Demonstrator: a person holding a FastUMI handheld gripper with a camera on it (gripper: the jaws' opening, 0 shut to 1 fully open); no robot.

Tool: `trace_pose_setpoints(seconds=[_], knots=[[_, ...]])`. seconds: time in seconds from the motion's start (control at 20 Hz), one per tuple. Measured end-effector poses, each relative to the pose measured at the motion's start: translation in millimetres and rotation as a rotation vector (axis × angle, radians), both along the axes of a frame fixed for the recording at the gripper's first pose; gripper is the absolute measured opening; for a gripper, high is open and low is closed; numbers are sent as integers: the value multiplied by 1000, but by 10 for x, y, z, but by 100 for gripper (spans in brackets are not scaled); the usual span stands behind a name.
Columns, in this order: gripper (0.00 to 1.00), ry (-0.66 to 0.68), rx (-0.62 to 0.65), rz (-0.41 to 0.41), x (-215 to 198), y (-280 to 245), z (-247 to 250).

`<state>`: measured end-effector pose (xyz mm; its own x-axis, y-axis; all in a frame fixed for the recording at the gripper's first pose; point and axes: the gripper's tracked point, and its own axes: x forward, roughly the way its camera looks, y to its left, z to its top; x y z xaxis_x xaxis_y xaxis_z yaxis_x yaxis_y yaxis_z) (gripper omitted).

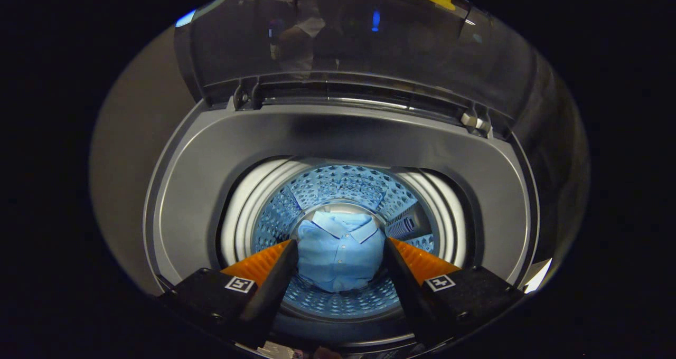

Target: Put the clothes into the washing machine and then close the washing machine lid.

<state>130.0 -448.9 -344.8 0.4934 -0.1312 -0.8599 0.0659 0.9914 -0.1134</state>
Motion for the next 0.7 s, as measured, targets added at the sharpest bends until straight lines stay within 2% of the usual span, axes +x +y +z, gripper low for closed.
trace_pose_setpoints(seconds=[0.5,0.7], knots=[[100,-126,33,-9,59,121,617],[100,-218,40,-3,140,158,1045]])
